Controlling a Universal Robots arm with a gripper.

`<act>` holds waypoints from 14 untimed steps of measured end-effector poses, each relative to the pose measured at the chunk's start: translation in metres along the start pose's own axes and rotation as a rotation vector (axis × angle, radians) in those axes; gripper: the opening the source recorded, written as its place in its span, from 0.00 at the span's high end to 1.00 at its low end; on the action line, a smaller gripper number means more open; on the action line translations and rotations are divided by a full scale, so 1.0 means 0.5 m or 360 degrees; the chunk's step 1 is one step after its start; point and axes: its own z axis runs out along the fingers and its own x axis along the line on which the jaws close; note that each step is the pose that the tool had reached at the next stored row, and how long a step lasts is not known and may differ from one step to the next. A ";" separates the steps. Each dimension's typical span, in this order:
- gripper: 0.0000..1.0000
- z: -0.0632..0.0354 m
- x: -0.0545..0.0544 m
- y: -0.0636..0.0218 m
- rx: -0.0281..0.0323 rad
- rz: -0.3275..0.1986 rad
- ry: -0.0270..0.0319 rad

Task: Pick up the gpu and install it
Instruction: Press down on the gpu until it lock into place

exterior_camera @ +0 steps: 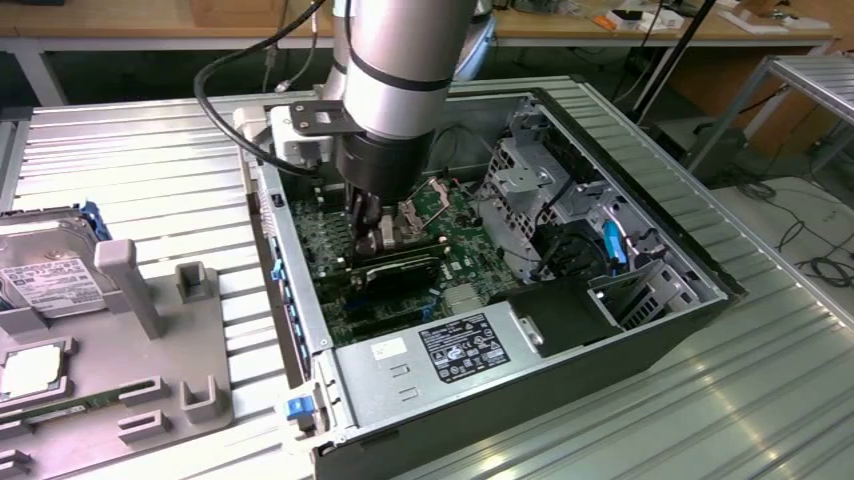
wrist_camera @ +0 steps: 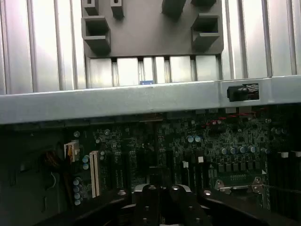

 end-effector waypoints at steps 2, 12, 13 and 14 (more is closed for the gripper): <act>0.89 0.004 -0.002 -0.019 0.00117 -0.0006 0.00013; 0.89 0.012 -0.006 -0.064 0.00509 -0.0022 0.00078; 0.89 0.013 -0.006 -0.069 0.00559 -0.0023 0.00086; 0.89 0.014 -0.007 -0.073 0.00608 -0.0025 0.00088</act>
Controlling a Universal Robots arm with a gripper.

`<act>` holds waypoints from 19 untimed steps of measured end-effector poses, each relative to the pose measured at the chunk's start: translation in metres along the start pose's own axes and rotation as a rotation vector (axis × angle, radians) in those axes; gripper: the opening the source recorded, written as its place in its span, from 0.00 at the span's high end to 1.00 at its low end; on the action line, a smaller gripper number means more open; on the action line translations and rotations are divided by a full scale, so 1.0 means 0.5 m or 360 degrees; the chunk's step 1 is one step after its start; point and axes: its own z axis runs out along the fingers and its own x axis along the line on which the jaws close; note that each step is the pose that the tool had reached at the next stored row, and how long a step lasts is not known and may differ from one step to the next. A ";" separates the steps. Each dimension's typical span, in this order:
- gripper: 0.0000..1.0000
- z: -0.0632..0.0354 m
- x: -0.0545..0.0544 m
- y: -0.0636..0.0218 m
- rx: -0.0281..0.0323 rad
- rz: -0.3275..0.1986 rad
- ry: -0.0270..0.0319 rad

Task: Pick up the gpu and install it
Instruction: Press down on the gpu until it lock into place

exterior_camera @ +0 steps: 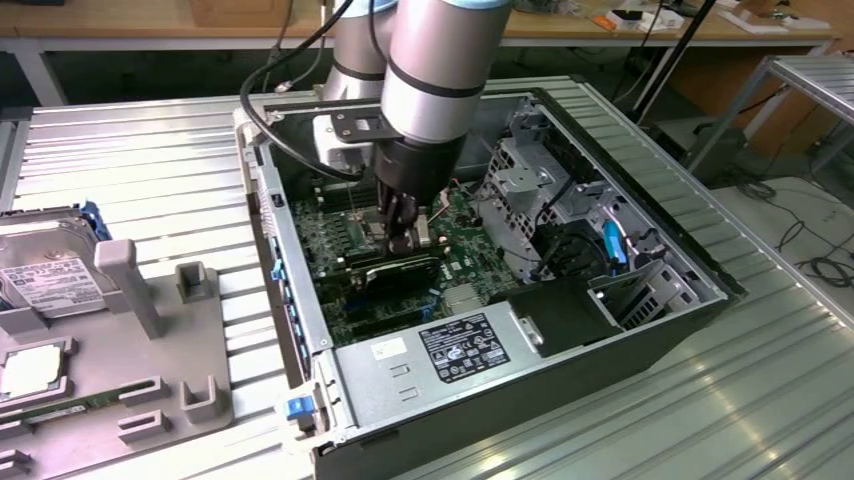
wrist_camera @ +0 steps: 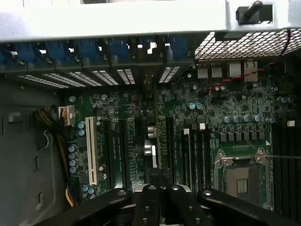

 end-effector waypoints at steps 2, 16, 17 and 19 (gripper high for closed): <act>0.89 0.002 0.000 -0.004 0.00066 -0.0002 0.00006; 0.89 0.025 0.000 -0.006 0.00071 -0.0002 0.00018; 0.89 0.029 0.001 -0.006 0.00066 -0.0002 0.00029; 0.89 0.034 0.001 -0.006 0.00064 -0.0002 0.00034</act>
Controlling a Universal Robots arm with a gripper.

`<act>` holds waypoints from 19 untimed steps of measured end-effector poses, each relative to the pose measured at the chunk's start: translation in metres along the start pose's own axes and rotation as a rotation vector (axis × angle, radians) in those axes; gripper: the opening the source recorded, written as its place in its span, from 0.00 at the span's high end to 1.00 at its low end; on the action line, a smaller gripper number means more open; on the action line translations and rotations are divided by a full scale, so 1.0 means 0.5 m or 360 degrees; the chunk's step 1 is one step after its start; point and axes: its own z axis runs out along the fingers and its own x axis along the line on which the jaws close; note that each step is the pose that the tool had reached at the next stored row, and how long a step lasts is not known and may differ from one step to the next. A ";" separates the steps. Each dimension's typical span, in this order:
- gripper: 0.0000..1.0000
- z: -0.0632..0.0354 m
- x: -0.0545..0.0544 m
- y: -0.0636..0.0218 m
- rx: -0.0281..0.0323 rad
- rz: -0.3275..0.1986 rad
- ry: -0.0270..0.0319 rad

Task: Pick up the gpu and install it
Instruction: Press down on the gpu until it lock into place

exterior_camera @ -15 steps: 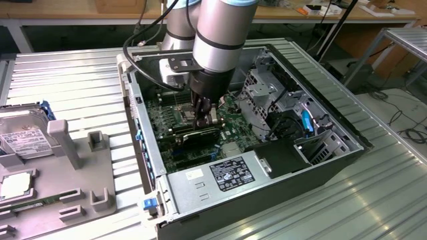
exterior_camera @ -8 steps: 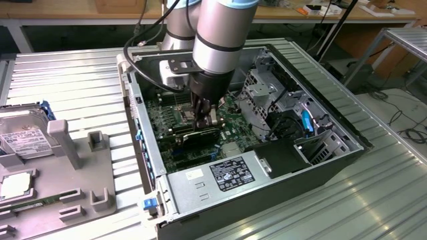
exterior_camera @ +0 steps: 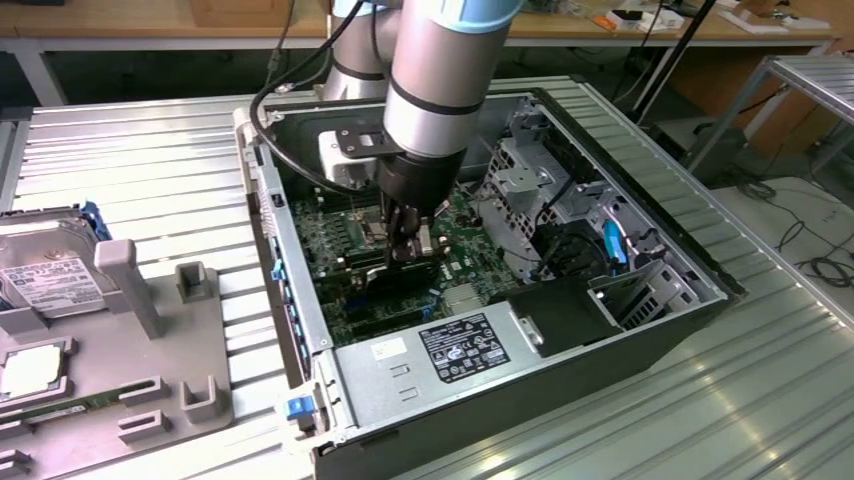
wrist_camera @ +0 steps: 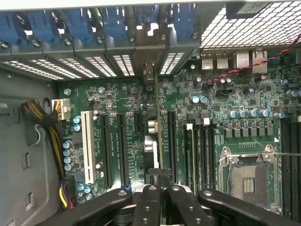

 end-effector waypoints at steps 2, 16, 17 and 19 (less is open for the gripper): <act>0.89 0.001 0.000 0.000 0.00007 0.0000 -0.00015; 0.89 -0.089 -0.001 0.003 -0.00025 0.0000 -0.00015; 0.89 -0.089 -0.001 0.003 -0.00026 0.0000 -0.00013; 0.89 -0.089 -0.001 0.003 -0.00026 0.0000 -0.00013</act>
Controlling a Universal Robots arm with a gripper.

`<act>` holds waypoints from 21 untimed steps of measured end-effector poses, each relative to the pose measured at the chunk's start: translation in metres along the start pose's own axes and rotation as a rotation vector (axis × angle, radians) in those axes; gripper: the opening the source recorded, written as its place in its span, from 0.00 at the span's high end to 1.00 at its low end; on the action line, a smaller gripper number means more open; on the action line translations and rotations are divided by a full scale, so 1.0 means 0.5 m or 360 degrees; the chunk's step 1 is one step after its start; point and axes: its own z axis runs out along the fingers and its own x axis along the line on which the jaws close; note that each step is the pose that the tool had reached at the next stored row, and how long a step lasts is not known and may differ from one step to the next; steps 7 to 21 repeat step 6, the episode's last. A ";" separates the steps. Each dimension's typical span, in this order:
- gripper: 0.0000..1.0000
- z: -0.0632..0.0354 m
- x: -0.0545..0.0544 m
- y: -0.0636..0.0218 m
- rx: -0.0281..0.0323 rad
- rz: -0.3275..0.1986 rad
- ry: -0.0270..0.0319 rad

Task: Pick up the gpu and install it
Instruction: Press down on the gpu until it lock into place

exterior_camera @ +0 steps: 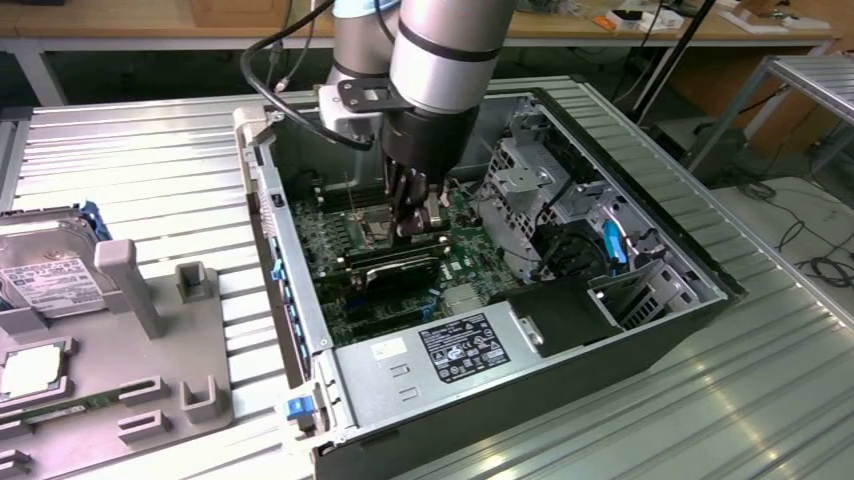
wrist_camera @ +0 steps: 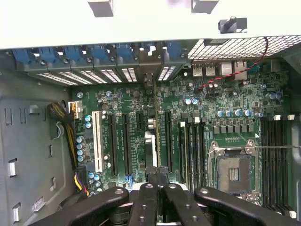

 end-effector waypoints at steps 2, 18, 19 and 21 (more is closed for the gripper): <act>0.89 0.000 0.000 0.000 0.00000 0.0000 -0.00001; 0.89 0.000 0.000 0.000 0.00000 0.0000 0.00000; 0.89 0.000 0.000 0.000 0.00000 0.0000 0.00000; 0.89 0.000 0.000 0.000 0.00000 0.0000 0.00000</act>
